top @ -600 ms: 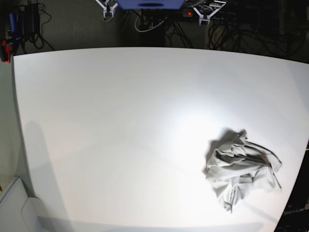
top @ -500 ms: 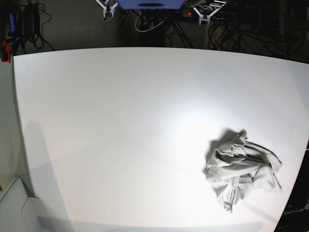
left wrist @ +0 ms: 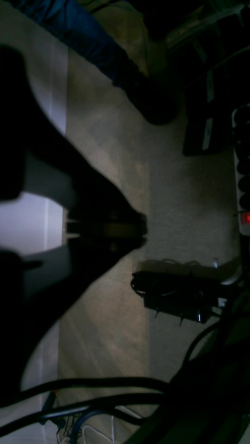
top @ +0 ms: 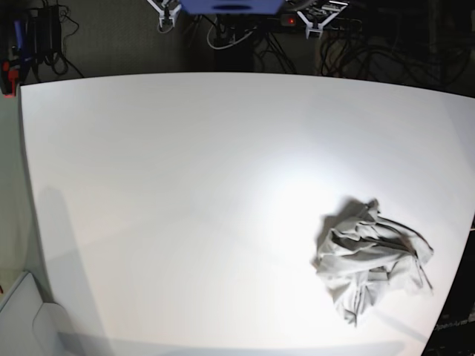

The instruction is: Layout the t-shirt on the table in an organized manner, then fold the t-shirt properly

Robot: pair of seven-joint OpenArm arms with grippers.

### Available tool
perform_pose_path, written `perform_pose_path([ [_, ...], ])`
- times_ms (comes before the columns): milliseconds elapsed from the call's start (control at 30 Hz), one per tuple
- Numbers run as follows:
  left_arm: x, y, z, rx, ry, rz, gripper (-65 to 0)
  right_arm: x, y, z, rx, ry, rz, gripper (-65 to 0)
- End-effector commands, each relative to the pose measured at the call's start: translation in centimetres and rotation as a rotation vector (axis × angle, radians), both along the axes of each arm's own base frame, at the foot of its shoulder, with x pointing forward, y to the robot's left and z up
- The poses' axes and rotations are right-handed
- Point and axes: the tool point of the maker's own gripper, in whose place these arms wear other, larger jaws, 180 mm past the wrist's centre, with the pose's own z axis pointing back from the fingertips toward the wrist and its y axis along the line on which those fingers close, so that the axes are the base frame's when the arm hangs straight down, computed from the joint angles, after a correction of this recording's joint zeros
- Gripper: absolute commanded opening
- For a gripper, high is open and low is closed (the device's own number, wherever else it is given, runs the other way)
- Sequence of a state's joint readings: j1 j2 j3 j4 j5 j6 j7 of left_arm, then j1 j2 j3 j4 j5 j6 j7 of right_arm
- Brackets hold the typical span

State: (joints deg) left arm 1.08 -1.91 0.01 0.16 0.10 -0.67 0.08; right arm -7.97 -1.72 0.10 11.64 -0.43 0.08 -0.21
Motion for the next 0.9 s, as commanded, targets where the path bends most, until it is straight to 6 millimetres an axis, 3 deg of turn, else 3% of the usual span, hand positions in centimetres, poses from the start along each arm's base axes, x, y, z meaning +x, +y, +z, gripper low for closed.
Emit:
perform_pose_path([
  [0, -0.3, 0.2, 0.0, 0.003, 0.008, 0.003, -64.7, -0.1, 0.1, 0.0, 0.004, 0.0, 0.001, -65.0],
  [400, -0.2, 0.1, 0.0, 0.001, 0.002, 0.003, -64.7, -0.5, 0.1, 0.0, 0.004, 0.004, 0.0, -65.0],
  [500, -1.5, 0.2, 0.0, 0.002, 0.016, 0.003, -64.7, -1.1, 0.2, 0.1, 0.006, 0.005, 0.015, -65.0],
  [567, -1.3, 0.1, 0.1, 0.0, -0.009, 0.0, -64.7, -1.3, 0.5, 0.2, 0.012, -0.012, 0.047, -65.0],
  [700, -1.8, 0.9, 0.9, 0.006, -0.086, -0.014, -64.7, -2.2, 1.1, 1.8, 0.025, -0.112, 0.083, -65.0],
  [867, -2.3, 1.1, 2.5, 0.003, -0.168, -0.031, -64.7, -2.5, 0.0, 5.1, 0.009, -0.226, 0.084, -65.0],
])
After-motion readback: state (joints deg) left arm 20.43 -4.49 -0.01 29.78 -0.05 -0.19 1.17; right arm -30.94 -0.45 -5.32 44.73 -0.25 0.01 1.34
